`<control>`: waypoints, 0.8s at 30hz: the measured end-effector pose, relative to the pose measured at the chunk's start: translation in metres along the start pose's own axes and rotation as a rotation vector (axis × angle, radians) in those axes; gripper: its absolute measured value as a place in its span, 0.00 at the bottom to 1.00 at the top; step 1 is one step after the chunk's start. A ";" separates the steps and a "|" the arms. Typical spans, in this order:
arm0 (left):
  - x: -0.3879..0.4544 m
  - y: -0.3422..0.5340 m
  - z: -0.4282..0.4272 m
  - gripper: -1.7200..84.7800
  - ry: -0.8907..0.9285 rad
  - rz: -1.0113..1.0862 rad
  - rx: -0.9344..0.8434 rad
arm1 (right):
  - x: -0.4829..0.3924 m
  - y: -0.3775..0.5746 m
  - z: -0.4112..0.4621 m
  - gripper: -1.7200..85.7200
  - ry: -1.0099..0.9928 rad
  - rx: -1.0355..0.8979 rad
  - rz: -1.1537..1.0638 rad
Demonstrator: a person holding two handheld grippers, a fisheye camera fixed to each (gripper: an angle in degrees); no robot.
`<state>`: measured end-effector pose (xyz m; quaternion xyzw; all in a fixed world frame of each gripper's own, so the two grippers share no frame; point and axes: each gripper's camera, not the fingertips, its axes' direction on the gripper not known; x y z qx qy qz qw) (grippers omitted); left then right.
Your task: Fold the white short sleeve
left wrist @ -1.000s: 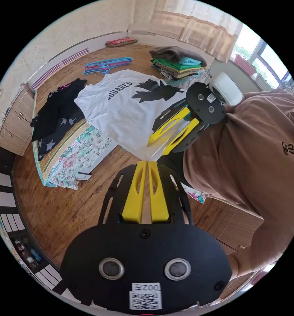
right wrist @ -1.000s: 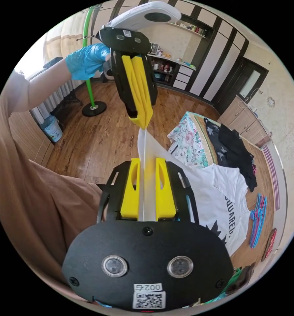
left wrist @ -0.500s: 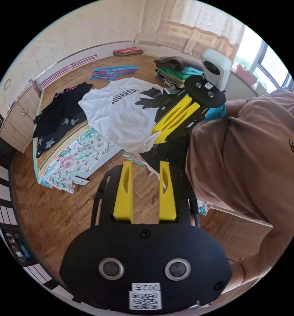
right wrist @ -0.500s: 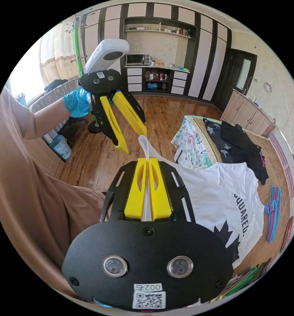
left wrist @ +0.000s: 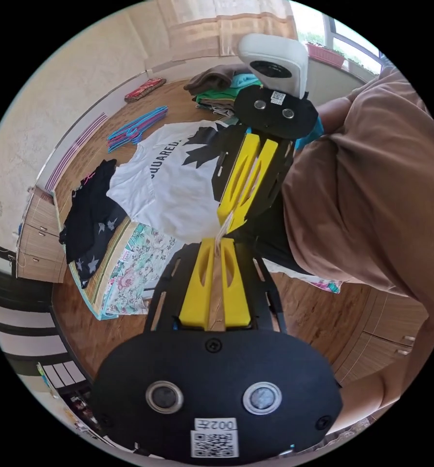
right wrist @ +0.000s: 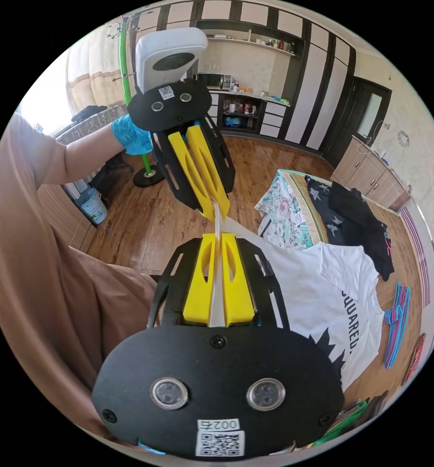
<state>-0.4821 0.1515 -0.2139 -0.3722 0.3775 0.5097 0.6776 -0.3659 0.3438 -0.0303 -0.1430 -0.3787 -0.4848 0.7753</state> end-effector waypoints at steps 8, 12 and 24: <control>0.004 0.002 -0.026 0.01 -0.043 -0.046 0.060 | 0.001 0.031 -0.013 0.08 0.227 -0.169 0.072; 0.005 0.000 -0.037 0.01 -0.060 -0.056 0.086 | 0.008 0.062 -0.030 0.08 0.303 -0.260 0.168; 0.001 -0.016 -0.054 0.01 -0.081 -0.068 0.094 | 0.019 0.177 -0.093 0.08 0.511 -0.531 0.544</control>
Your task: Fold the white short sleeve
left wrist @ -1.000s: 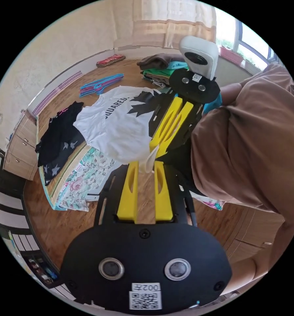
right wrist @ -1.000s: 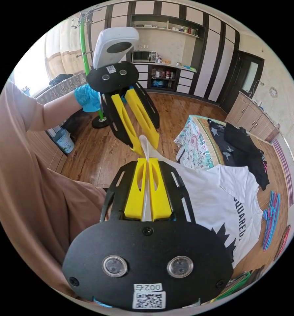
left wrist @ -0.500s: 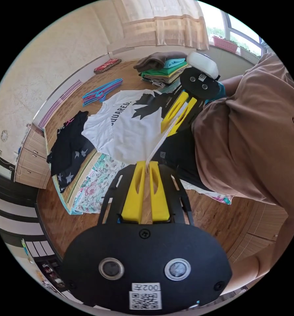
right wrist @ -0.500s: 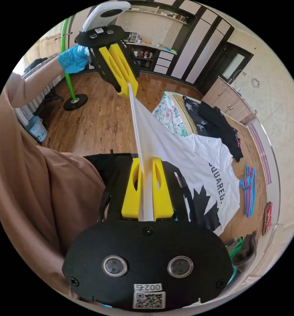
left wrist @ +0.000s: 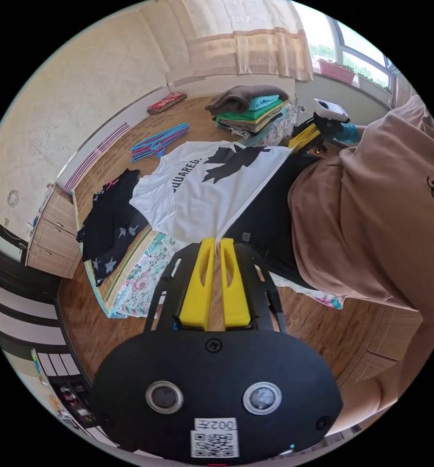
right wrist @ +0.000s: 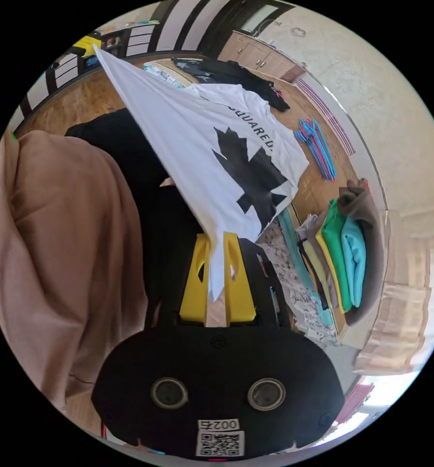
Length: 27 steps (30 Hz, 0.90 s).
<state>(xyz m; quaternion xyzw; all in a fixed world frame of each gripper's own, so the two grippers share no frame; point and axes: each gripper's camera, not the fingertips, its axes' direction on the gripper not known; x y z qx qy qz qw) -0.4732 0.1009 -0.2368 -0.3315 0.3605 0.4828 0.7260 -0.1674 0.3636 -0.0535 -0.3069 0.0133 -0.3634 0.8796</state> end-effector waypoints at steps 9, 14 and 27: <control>-0.011 -0.015 -0.002 0.01 0.002 -0.034 -0.012 | 0.046 0.049 0.014 0.07 -0.020 -0.050 0.186; -0.019 -0.023 0.003 0.01 0.018 -0.060 -0.039 | 0.073 0.066 0.021 0.06 -0.071 -0.033 0.259; -0.049 -0.048 0.010 0.01 0.036 -0.089 -0.049 | 0.145 0.082 -0.027 0.01 0.006 0.089 0.317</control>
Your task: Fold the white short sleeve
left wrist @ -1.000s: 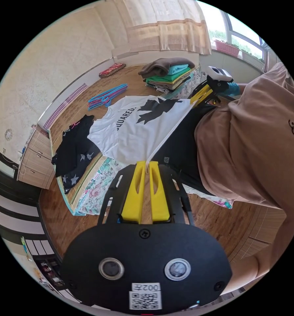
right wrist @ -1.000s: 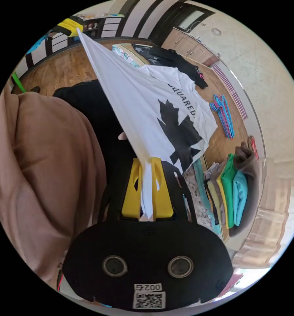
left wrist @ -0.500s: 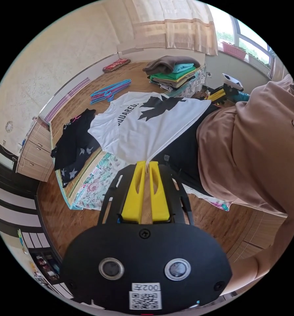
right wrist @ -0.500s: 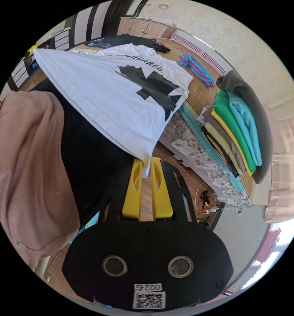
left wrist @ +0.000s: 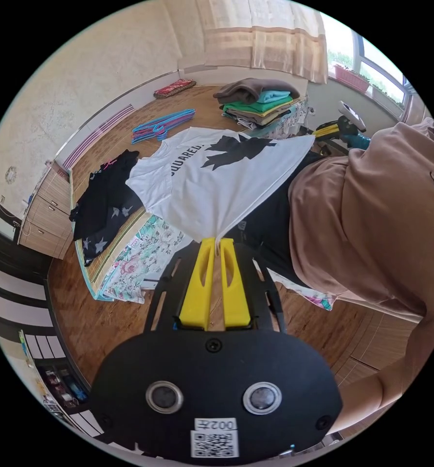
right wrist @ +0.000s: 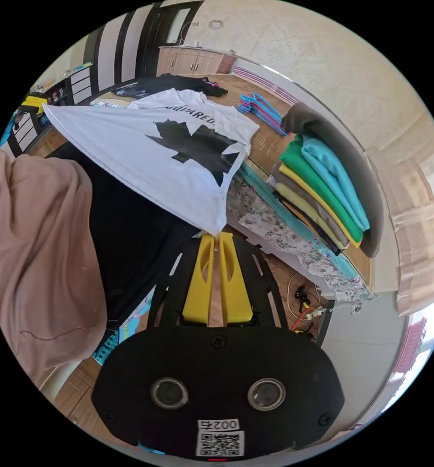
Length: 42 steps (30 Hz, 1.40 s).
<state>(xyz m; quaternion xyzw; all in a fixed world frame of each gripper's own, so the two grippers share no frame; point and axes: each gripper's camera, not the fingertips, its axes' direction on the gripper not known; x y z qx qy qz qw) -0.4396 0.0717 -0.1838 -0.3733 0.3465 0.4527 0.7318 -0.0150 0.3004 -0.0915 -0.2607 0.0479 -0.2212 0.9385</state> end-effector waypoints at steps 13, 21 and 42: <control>-0.061 -0.059 -0.030 0.01 -0.157 -0.024 0.126 | 0.089 -0.093 -0.081 0.01 0.186 0.337 0.139; -0.160 -0.147 -0.020 0.01 -0.300 -0.126 0.163 | 0.161 -0.220 -0.067 0.01 0.257 0.457 0.328; -0.464 -0.376 0.221 0.01 -0.192 -0.383 -0.079 | 0.315 -0.536 0.166 0.01 0.243 -0.043 0.405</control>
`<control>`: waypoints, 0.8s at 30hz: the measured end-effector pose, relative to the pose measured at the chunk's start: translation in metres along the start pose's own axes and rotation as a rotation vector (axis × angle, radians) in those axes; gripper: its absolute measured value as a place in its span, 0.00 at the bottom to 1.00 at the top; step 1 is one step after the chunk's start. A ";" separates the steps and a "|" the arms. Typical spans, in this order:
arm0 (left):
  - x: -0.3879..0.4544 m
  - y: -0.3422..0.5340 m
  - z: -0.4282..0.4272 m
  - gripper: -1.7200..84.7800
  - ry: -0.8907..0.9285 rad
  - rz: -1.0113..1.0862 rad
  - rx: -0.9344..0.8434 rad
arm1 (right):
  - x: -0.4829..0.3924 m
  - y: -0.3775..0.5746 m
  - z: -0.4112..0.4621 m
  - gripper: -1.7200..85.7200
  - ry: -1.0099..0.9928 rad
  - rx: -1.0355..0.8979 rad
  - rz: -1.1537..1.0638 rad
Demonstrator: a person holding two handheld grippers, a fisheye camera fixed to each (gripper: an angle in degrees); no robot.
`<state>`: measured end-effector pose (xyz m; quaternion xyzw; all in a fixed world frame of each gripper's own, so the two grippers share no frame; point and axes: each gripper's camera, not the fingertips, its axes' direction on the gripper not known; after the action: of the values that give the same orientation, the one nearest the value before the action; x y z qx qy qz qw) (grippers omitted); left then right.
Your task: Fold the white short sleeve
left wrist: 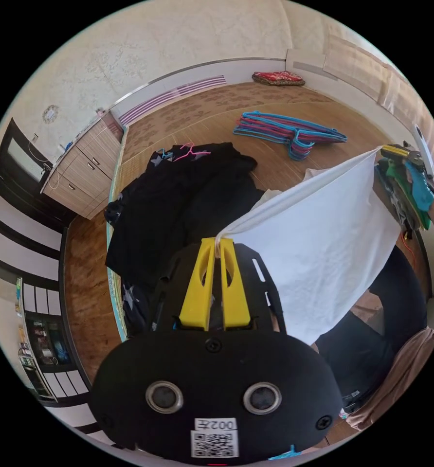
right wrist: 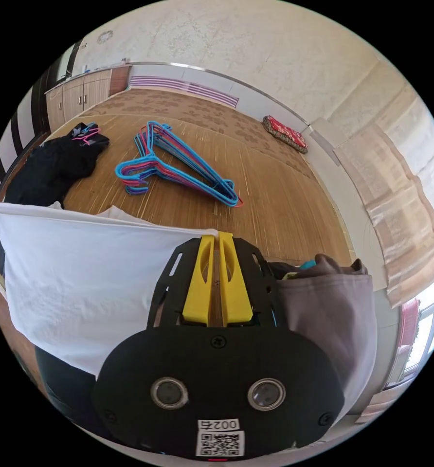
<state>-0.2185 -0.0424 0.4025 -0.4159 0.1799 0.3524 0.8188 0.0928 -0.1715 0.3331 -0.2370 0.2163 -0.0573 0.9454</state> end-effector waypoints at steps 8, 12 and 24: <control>-0.028 -0.075 0.099 0.01 0.009 -0.011 -0.141 | -0.022 -0.076 0.081 0.01 -0.029 -0.112 -0.130; -0.038 -0.097 0.129 0.02 0.019 -0.030 -0.184 | -0.022 -0.102 0.108 0.01 -0.092 -0.169 -0.159; -0.085 -0.116 0.144 0.01 -0.033 -0.104 -0.168 | -0.009 -0.127 0.123 0.01 -0.095 -0.135 -0.100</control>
<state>-0.1927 -0.0094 0.6020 -0.4860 0.1145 0.3300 0.8011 0.1373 -0.2293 0.4939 -0.3131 0.1626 -0.0782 0.9324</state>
